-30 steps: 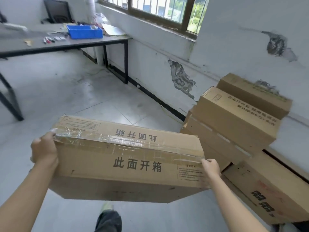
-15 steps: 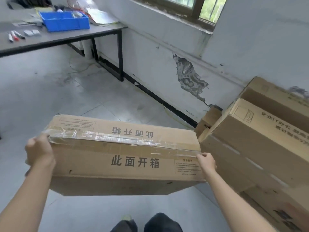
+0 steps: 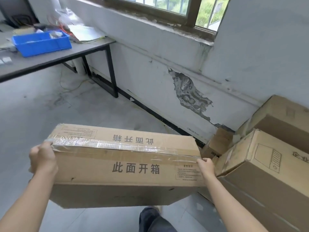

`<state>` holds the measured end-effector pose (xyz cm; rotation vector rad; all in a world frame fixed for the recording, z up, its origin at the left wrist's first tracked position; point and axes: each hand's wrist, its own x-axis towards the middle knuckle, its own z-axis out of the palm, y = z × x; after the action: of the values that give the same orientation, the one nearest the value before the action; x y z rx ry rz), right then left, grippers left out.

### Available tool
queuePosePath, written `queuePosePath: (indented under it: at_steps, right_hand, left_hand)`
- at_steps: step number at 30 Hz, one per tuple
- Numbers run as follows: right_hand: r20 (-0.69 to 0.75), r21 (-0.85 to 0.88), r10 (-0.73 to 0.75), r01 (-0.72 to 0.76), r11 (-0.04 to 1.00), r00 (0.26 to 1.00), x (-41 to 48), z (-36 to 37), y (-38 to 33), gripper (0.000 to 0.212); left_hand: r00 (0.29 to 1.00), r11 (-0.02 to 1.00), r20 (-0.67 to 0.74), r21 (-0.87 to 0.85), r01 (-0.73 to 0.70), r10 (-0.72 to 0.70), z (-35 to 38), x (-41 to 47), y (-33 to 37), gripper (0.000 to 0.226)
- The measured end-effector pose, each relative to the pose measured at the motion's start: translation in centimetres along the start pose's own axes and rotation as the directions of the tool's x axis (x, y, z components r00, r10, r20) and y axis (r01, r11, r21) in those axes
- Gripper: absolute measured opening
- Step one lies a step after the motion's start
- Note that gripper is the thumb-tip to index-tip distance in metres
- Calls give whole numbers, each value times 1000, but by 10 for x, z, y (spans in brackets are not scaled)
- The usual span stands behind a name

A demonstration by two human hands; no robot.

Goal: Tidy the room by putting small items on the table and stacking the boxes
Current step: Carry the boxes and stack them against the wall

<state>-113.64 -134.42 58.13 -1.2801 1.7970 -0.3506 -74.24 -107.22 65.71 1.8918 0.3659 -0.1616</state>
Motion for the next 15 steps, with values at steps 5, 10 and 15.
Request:
queuePosePath:
  at_steps: [5,10,15]
  right_hand:
    - [32,-16,61,-61,998,998,64,3,-31,42]
    - [42,7,102,-102,995,994,101,-2,-39,25]
    - [14,35,159,-159,987,987,139,-7,-54,31]
  left_hand:
    - [999,996,12,79,-52,51,81,-2,35,42]
    - [994,981,99,183,-67,49,142,9,47,59]
    - [990,972,141,228,-49,17,213,21,64,57]
